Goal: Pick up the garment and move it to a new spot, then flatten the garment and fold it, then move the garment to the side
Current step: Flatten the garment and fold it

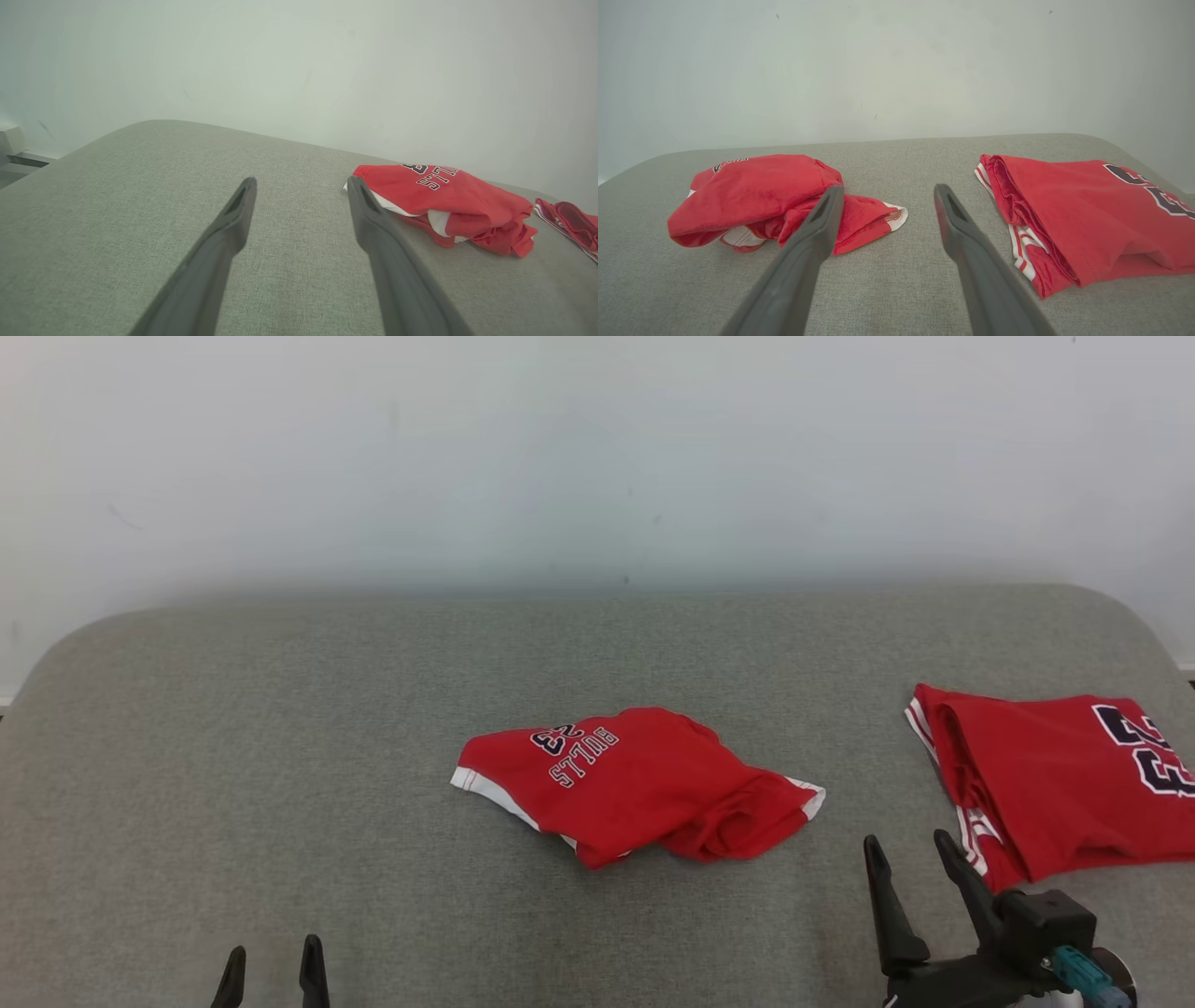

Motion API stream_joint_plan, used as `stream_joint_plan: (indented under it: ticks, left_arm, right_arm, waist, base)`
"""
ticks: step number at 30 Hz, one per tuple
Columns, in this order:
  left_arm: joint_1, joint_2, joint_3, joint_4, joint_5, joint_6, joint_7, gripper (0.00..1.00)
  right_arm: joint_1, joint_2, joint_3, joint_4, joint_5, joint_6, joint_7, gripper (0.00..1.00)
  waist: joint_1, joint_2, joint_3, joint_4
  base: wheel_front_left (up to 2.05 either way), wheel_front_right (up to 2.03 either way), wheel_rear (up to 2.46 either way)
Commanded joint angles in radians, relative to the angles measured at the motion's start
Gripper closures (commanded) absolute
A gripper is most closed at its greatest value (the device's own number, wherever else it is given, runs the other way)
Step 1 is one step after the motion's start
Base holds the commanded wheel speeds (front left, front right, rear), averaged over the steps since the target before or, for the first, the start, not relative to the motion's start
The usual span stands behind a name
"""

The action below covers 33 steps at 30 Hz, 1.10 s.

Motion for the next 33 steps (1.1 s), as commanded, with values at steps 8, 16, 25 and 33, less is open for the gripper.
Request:
stream_joint_plan:
  ticks: [8,16,25,33]
  left_arm:
    - [-0.112,0.032,-0.013,0.104,0.029,0.018,0.051,0.00]
    - [-0.310,0.095,-0.018,0.250,0.012,0.007,0.146,0.00]
    - [-0.495,0.195,-0.043,0.453,-0.048,-0.013,0.281,0.00]
    - [-0.556,0.253,-0.096,0.509,-0.080,-0.020,0.324,0.00]
  right_arm:
    - [-0.026,0.000,0.037,-0.014,-0.010,-0.002,0.019,0.00]
    - [-0.056,0.000,0.064,-0.033,-0.009,-0.002,0.025,0.00]
    - [-0.087,0.000,0.077,-0.019,0.015,-0.002,0.000,0.00]
    - [-0.105,0.000,0.080,-0.001,0.026,-0.002,-0.025,0.00]
  waist:
    - [-0.0001,0.0000,0.038,-0.106]
    - [-0.0001,0.0000,0.105,-0.197]
    - [-0.0001,0.0000,0.186,-0.328]
    - [-0.0001,0.0000,0.223,-0.377]
  base:
    - [0.00,0.00,0.00]
    - [0.00,0.00,0.00]
    - [0.00,0.00,0.00]
    - [0.00,0.00,0.00]
